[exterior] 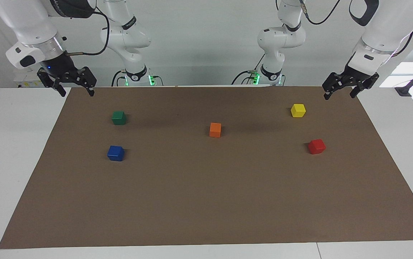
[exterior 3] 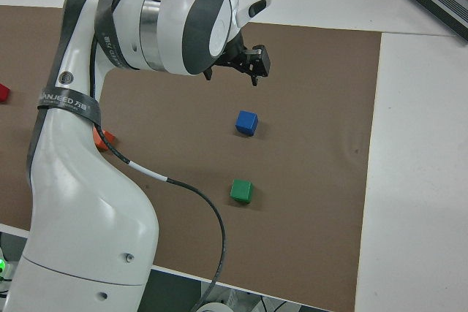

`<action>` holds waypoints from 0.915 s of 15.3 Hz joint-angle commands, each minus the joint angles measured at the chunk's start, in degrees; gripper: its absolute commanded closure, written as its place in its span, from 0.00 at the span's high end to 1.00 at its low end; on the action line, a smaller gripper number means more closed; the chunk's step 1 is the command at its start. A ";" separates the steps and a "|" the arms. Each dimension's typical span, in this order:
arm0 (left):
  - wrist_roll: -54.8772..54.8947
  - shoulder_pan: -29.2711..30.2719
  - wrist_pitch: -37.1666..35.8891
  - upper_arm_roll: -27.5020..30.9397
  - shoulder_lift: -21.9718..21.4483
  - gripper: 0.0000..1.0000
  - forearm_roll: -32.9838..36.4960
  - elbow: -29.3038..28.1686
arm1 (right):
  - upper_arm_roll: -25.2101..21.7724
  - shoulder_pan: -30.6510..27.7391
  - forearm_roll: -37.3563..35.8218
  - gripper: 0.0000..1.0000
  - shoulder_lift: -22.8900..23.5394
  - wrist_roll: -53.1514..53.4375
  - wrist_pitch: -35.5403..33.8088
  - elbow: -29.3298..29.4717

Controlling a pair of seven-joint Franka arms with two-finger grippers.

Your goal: Transfer red block to right arm and stack on blue block

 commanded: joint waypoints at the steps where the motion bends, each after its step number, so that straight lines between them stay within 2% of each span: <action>1: -0.70 -0.50 -0.54 0.27 0.04 1.00 0.60 0.45 | -0.25 0.05 0.57 1.00 -1.16 0.55 0.31 -1.10; 3: -0.62 -0.50 1.82 0.88 -0.48 1.00 0.52 -1.12 | -0.25 -0.03 0.57 1.00 -1.16 0.55 0.14 -1.10; 7: -0.44 -0.42 15.25 4.48 -1.19 1.00 0.52 -12.45 | -0.25 -0.03 0.57 1.00 -1.16 0.55 0.05 -1.10; 11: 0.70 -0.42 29.48 4.84 2.32 1.00 0.78 -22.73 | -0.25 0.05 0.65 1.00 -1.34 0.54 0.13 -1.63; 14: 0.61 -0.85 33.03 4.92 6.26 1.00 0.87 -24.34 | -0.07 0.06 2.83 1.00 -2.22 -0.07 1.01 -5.75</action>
